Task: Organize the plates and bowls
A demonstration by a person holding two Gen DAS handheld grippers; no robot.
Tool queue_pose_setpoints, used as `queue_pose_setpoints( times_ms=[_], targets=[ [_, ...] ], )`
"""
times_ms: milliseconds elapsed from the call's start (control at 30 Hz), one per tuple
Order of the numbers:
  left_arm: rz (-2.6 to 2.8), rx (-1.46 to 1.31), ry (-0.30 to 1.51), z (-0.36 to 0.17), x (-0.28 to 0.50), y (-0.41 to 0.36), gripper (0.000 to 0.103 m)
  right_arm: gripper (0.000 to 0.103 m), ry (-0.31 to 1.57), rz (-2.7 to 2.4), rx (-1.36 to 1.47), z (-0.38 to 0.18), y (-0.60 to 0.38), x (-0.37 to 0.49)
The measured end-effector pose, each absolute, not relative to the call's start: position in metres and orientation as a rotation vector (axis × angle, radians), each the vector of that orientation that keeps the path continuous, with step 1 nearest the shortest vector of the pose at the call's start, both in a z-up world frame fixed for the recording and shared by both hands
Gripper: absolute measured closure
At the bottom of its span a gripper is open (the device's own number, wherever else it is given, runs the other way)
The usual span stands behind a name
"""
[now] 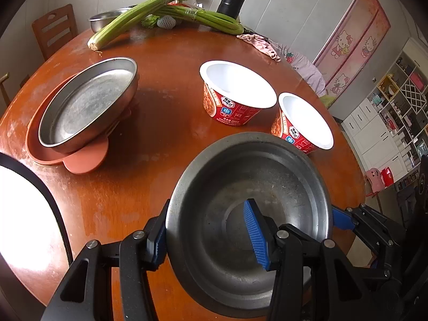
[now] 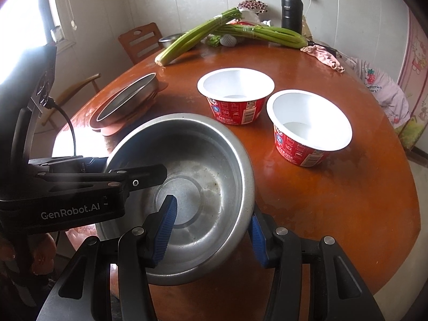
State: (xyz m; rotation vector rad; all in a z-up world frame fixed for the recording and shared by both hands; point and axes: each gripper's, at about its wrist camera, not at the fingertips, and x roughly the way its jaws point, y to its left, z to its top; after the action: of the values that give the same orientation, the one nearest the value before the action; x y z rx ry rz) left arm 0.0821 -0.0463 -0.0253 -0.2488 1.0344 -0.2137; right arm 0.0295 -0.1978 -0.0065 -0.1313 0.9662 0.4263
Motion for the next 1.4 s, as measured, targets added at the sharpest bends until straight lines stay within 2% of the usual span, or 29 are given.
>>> queue_pose_setpoints(
  times_ms=[733,1400],
  targets=[
    [-0.202,-0.189,1.038,-0.032,0.085,-0.058,0.052,0.049,0.990,0.409,-0.138,-0.019,-0.204,0.035],
    [-0.174,-0.177,0.994,-0.012,0.084,-0.057,0.049,0.049,0.982,0.401,-0.088,-0.013,-0.223,0.042]
  ],
)
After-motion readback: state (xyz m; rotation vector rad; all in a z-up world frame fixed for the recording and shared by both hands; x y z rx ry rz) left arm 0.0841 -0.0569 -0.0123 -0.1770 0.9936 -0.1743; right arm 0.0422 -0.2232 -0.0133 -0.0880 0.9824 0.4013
